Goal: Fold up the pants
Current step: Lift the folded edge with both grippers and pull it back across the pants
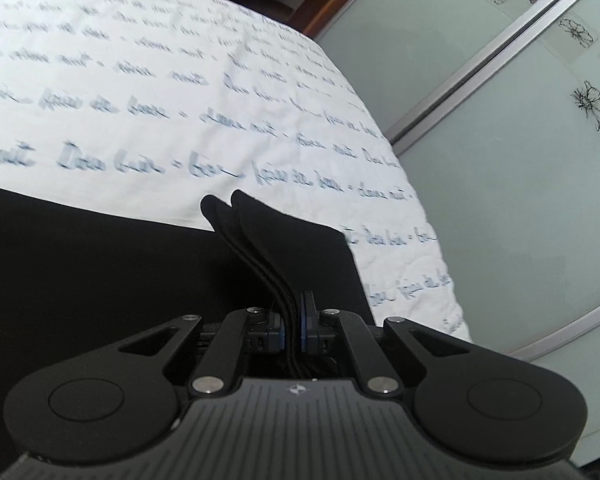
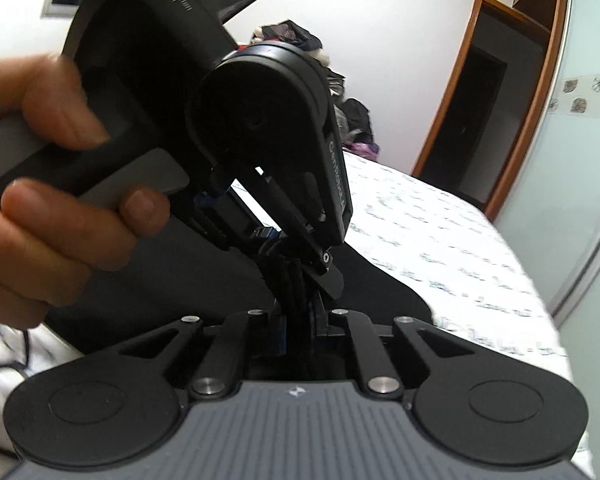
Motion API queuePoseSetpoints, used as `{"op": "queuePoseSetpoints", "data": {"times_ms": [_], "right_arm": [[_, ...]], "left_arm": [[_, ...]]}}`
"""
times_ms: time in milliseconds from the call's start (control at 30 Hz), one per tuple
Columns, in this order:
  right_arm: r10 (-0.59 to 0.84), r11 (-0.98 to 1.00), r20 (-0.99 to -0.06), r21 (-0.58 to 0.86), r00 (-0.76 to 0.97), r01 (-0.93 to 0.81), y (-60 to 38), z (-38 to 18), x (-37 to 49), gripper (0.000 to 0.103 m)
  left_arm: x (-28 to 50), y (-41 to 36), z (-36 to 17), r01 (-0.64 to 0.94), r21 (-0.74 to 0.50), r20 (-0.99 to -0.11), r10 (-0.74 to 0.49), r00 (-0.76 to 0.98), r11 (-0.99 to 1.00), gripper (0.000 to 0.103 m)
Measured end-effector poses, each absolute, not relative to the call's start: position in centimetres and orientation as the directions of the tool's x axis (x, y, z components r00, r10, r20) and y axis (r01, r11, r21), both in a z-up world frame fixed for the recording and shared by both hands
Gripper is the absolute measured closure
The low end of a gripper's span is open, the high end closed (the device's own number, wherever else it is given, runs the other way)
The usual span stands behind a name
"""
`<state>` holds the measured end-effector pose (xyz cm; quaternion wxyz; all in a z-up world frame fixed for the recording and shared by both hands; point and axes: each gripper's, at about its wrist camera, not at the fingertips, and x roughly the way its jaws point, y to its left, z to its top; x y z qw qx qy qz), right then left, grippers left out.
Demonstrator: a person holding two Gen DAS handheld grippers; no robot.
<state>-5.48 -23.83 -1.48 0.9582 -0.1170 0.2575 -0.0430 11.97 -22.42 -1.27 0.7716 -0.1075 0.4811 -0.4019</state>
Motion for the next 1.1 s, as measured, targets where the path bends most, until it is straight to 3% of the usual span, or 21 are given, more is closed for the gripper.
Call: {"op": "queuePoseSetpoints", "data": {"times_ms": [567, 1100], "right_arm": [[0.082, 0.991, -0.502, -0.053, 0.861, -0.125, -21.3, -1.5, -4.0, 0.093], [0.223, 0.966, -0.514, 0.003, 0.828, -0.259, -17.3, -2.1, -1.2, 0.093]], "left_arm": [[9.8, -15.9, 0.4, 0.601, -0.226, -0.718, -0.548, 0.429, 0.767, 0.095], [11.7, -8.8, -0.5, 0.525, -0.167, -0.737, -0.459, 0.496, 0.835, 0.094]]}}
